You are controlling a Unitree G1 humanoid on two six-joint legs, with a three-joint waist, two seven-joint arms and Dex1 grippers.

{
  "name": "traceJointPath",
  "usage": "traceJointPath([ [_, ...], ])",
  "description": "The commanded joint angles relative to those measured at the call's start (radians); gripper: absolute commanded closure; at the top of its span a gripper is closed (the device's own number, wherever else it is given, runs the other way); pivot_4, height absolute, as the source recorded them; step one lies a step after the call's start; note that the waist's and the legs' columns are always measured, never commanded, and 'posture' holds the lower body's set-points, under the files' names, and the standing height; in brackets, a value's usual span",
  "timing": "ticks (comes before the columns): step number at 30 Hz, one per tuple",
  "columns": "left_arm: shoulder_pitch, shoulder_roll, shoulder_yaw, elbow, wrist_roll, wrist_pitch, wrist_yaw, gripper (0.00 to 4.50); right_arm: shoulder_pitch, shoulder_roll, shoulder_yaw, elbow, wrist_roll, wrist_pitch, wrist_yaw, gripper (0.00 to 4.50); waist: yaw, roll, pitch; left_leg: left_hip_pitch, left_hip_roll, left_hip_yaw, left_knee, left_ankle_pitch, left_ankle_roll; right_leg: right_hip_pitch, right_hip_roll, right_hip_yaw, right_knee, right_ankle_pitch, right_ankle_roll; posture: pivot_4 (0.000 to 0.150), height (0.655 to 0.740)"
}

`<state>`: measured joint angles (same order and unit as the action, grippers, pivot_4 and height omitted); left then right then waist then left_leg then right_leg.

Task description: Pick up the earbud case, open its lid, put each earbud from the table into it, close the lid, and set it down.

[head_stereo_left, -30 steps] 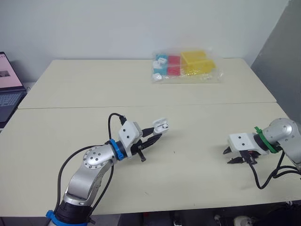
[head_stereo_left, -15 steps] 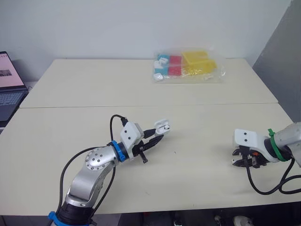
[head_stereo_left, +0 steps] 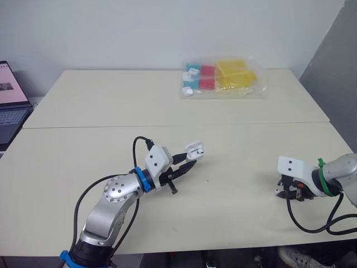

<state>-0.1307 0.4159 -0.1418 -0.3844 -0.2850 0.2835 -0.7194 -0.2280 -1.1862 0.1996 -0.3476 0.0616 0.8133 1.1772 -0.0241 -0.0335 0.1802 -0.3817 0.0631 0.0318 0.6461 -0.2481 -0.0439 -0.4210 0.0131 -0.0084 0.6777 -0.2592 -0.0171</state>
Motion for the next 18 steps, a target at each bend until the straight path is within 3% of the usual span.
traceJointPath([
  [1, 0.000, -0.004, 0.001, -0.020, 0.001, -0.027, 0.006, 3.72, -0.024, 0.006, 0.009, 0.007, 0.003, -0.003, -0.002, 2.71, 0.000, 0.000, 0.000, 0.000, 0.000, 0.000, 0.000, 0.000, 0.000, 0.000, 0.000, 0.000, 0.000, 0.000, 0.000, 0.150, 0.7400],
  [18, 0.008, 0.002, 0.002, -0.014, 0.004, -0.042, 0.008, 3.72, -0.081, 0.020, 0.101, 0.035, -0.010, -0.005, 0.020, 2.71, -0.003, -0.001, 0.000, 0.001, 0.000, 0.000, 0.000, 0.000, 0.000, 0.000, 0.001, 0.000, 0.000, 0.000, 0.000, 0.150, 0.7400],
])
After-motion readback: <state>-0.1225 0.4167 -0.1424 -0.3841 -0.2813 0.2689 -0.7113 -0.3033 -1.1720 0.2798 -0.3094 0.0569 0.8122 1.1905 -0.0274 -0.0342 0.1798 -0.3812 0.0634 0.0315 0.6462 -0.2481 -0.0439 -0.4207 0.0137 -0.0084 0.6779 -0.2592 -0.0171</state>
